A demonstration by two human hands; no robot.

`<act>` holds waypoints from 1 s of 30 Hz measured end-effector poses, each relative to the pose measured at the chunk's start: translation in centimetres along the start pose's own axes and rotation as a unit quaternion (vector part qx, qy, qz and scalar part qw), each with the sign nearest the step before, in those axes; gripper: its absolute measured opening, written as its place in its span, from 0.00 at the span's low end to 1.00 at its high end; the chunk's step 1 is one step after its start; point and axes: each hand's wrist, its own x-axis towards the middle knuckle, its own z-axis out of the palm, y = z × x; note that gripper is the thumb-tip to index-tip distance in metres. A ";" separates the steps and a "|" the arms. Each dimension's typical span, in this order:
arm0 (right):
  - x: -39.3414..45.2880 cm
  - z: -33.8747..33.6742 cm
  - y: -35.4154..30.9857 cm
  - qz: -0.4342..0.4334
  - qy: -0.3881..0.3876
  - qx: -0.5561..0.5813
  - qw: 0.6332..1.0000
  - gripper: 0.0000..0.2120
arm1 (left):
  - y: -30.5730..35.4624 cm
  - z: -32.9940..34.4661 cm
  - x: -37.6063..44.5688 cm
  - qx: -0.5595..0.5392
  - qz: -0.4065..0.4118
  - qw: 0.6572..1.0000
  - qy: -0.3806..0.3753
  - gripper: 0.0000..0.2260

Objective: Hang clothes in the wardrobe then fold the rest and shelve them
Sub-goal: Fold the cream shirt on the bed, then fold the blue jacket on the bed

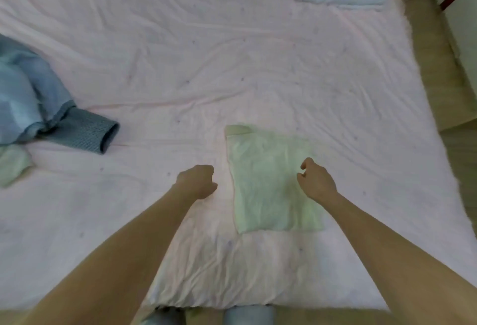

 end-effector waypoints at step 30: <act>-25.0 14.0 -59.6 -0.312 -0.001 -0.101 0.945 0.08 | -58.9 -8.6 -29.7 -0.091 -0.164 0.957 0.220 0.15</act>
